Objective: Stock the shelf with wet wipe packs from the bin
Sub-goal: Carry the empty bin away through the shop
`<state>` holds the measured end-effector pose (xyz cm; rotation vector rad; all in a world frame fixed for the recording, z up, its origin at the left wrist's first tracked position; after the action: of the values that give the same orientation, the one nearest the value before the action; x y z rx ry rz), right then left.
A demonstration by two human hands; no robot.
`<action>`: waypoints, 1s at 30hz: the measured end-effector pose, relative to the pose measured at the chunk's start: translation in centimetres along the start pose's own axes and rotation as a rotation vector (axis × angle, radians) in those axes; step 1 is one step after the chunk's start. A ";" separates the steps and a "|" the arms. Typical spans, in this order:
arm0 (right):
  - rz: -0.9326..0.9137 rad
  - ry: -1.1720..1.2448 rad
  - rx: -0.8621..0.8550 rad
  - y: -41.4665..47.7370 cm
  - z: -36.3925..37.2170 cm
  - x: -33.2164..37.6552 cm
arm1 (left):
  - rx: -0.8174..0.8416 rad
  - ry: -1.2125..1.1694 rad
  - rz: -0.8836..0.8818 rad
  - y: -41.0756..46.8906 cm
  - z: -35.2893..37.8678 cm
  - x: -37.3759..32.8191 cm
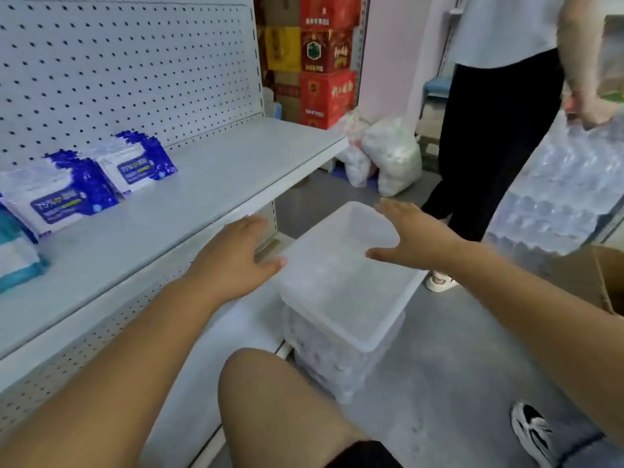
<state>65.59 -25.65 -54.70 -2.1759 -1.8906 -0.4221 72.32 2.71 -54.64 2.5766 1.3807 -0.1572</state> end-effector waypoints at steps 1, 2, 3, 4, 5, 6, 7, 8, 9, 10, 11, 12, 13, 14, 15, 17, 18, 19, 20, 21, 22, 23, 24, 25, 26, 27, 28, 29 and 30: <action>0.043 0.007 0.010 0.0 0.9 -1.7 | 0.027 0.005 -0.003 0.7 1.0 -0.2; 0.087 0.017 0.016 -0.1 1.9 -3.4 | 0.051 0.012 -0.011 1.4 2.0 -0.4; 0.132 0.031 0.015 -0.1 3.0 -4.9 | 0.073 0.023 -0.016 2.1 3.0 -0.4; 0.179 0.047 0.012 -0.2 4.1 -6.4 | 0.095 0.040 -0.021 2.9 4.0 -0.4; 0.228 0.066 0.010 -0.2 5.3 -7.7 | 0.122 0.058 -0.028 3.7 5.1 -0.4; 0.285 0.088 0.013 -0.1 6.5 -9.0 | 0.149 0.068 -0.034 4.5 6.1 -0.3; 0.351 0.118 0.022 0.0 7.8 -10.1 | 0.175 0.074 -0.039 5.3 7.2 -0.2; 0.422 0.157 0.033 0.1 9.1 -11.1 | 0.204 0.074 -0.050 6.2 8.3 -0.1; 0.490 0.211 0.031 0.2 10.3 -12.1 | 0.233 0.078 -0.065 7.1 9.4 0.0; 0.556 0.280 0.013 0.3 11.4 -13.0 | 0.261 0.083 -0.078 8.2 10.5 0.3; 0.617 0.359 -0.016 0.4 12.4 -13.7 | 0.289 0.094 -0.087 9.2 11.5 0.5; 0.676 0.434 -0.038 0.4 13.3 -14.1 | 0.312 0.095 -0.099 10.3 12.4 0.7; 0.726 0.499 -0.046 0.3 14.2 -14.4 | 0.327 0.095 -0.113 11.4 13.6 1.2; 0.775 0.547 -0.043 0.4 15.1 -14.5 | 0.332 0.091 -0.125 12.5 14.8 1.6; 0.825 0.584 -0.046 0.5 15.8 -14.5 | 0.337 0.088 -0.132 13.7 15.9 2.0; 0.926 0.656 -0.093 0.7 17.2 -14.4 | 0.358 0.049 -0.155 15.8 17.7 2.4; 0.979 0.699 -0.135 0.7 17.8 -14.3 | 0.383 0.021 -0.170 16.8 18.4 2.4; 1.022 0.745 -0.188 0.8 18.2 -14.1 | 0.404 0.012 -0.176 17.8 19.2 2.3; 1.063 0.793 -0.239 0.9 18.7 -14.0 | 0.422 0.010 -0.180 18.7 20.0 2.4; 1.097 0.841 -0.285 1.0 18.9 -13.6 | 0.442 -0.005 -0.187 19.6 20.4 2.3; 1.130 0.872 -0.320 1.1 19.1 -13.3 | 0.455 -0.040 -0.204 20.3 20.9 2.5; 1.156 0.891 -0.360 1.2 19.0 -12.9 | 0.453 -0.091 -0.222 20.8 21.3 2.9; 1.183 0.901 -0.394 1.4 18.9 -12.7 | 0.441 -0.127 -0.246 21.2 21.5 3.4; 1.203 0.917 -0.434 1.5 18.6 -12.3 | 0.424 -0.144 -0.263 21.3 21.5 3.8; 1.223 0.933 -0.462 1.4 18.3 -11.9 | 0.413 -0.145 -0.270 21.3 21.3 4.2; 1.243 0.953 -0.478 1.3 17.8 -11.4 | 0.405 -0.145 -0.278 21.2 20.8 4.3; 1.264 0.972 -0.485 1.0 17.3 -10.9 | 0.403 -0.154 -0.288 21.0 20.1 4.3; 1.280 0.985 -0.494 0.6 16.5 -10.3 | 0.406 -0.168 -0.293 20.7 19.2 4.1; 1.298 0.987 -0.498 0.1 15.5 -9.6 | 0.414 -0.180 -0.300 20.5 18.1 3.8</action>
<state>65.52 -29.03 -72.61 -2.2042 0.2208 -1.3293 91.60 -9.52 -70.13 2.5530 1.8113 -0.7784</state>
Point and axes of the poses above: each hand's wrist, its own y-axis towards the middle knuckle, its own z-axis out of the palm, x = y × z, the point moved 4 cm from there along y, towards the middle knuckle, and after that the axes turned 11 degrees about y, right-handed, at the moved point
